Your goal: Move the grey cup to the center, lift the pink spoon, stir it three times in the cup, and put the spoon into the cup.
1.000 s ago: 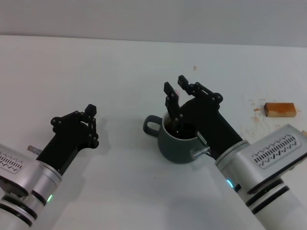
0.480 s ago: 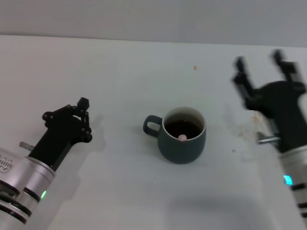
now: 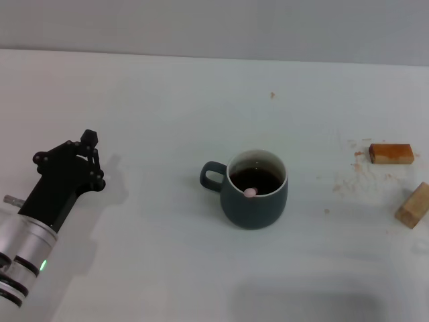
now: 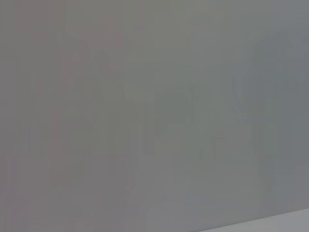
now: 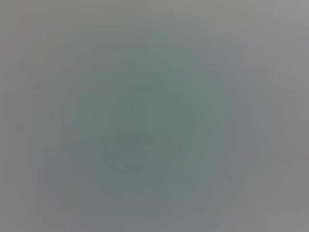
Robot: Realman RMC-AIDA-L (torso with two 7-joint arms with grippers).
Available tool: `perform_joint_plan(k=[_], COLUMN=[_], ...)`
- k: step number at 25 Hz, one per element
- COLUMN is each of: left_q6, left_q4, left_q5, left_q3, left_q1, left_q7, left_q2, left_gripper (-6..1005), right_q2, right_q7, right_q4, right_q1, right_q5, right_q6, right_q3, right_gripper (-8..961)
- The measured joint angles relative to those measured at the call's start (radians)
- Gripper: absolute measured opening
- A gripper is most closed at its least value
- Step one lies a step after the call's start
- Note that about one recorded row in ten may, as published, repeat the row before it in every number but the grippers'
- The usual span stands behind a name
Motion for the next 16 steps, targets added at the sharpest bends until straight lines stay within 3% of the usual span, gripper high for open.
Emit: perform_joint_plan(k=[6,16], left_q6=[0.003,0.005], left_q4=[0.003,0.003], left_q5=[0.000,0.000], left_q3=[-0.017,-0.032], left_q1=[0.005,0.014], left_q7=[0.000,0.000], left_q2=[0.001,-0.001], left_gripper=[-2,-2], right_q2=[0.002,0.005], right_q7=[0.035,0.059], right_q4=[-0.015,-0.058], right_q1=[-0.038,-0.027], right_q5=[0.005,0.008], right_q6=[-0.025,-0.027], right_q3=[-0.019,-0.052], right_gripper=[672,676])
